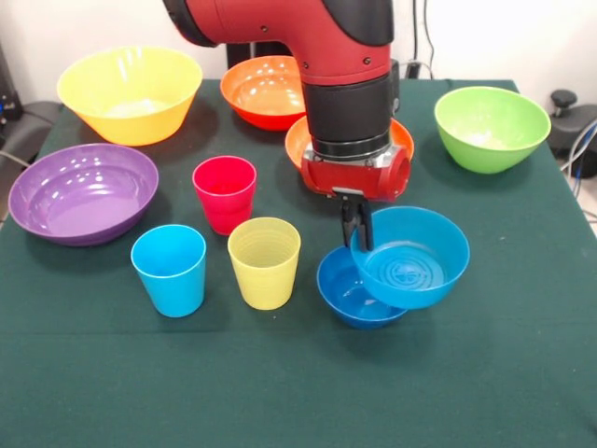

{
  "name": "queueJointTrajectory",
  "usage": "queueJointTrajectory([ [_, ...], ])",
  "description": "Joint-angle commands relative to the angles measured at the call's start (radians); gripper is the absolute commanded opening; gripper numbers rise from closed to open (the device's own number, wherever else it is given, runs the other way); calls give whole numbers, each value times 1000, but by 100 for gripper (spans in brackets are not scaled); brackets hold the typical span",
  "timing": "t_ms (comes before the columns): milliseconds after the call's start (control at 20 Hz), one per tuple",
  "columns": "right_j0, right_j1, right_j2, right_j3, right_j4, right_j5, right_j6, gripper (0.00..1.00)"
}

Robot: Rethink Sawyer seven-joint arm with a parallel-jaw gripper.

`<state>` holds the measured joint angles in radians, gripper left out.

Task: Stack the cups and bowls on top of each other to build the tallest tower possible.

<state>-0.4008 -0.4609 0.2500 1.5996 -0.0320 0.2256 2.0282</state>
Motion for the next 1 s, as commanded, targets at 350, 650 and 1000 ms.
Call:
queueJointTrajectory([
  [350, -23, 66, 58, -50, -91, 35, -52, 0],
  [650, -26, 65, 59, -52, -93, 40, -56, 0],
  [1000, -28, 62, 61, -57, -104, 47, -51, 0],
])
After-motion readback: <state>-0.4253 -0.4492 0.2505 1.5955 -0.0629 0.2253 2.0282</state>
